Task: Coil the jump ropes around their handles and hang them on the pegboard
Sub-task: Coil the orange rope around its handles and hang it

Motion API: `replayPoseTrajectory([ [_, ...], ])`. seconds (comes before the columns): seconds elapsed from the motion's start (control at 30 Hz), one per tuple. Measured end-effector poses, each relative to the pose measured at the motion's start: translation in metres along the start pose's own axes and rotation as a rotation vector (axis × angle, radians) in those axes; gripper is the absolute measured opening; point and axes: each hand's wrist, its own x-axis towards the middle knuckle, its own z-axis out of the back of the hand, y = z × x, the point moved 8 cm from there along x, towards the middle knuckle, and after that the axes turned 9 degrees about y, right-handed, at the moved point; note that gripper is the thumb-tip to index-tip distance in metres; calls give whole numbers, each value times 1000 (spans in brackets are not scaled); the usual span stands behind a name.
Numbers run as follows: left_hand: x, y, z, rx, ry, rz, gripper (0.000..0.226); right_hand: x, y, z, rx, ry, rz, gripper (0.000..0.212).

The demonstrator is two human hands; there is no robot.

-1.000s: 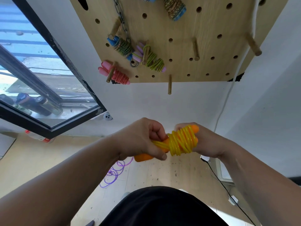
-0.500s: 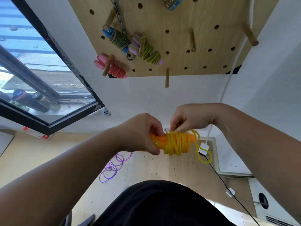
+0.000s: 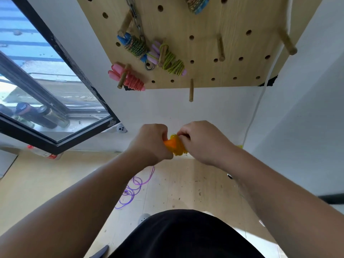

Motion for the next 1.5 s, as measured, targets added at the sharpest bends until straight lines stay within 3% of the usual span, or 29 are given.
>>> replayPoseTrajectory([
  [0.13, 3, 14, 11, -286, -87, 105, 35, -18, -4, -14, 151, -174, 74, 30],
  [0.27, -3, 17, 4, -665, -24, 187, 42, -36, -28, -11, 543, -396, 79, 26],
  [0.37, -10, 17, 1, -884, 45, 223, 42, -42, -42, -15, 826, -384, 31, 23],
  [0.47, -18, 6, -7, -1013, 115, 201, 36, -47, -45, -12, 918, -355, 60, 22],
  [0.57, -21, 4, -15, -1078, 101, 219, 34, -57, -38, -2, 771, -412, 128, 23],
  [0.67, -17, 9, -7, -872, -54, 179, 39, -66, -25, -4, 552, -440, 182, 22],
  [0.77, -16, 7, 2, -644, -170, 132, 39, -72, -35, -11, 543, -412, 75, 18],
  [0.87, -19, 3, 4, -581, -168, 103, 35, -80, -48, -10, 595, -409, 6, 24],
  [1.0, -21, 2, -6, -819, -50, 124, 42, -85, -52, -12, 519, -429, 11, 17],
  [1.2, -38, -18, -23, -1327, 248, 104, 47, -94, -26, 11, 123, -710, 280, 14],
  [1.27, -43, -25, -27, -1452, 351, 70, 60, -88, -28, 15, 324, -654, 247, 15],
  [1.37, -48, -32, -29, -1552, 501, -39, 57, -62, -41, 6, 877, -353, 140, 13],
  [1.5, -54, -33, -23, -1469, 697, -249, 76, -40, -33, -7, 794, 90, 210, 24],
])
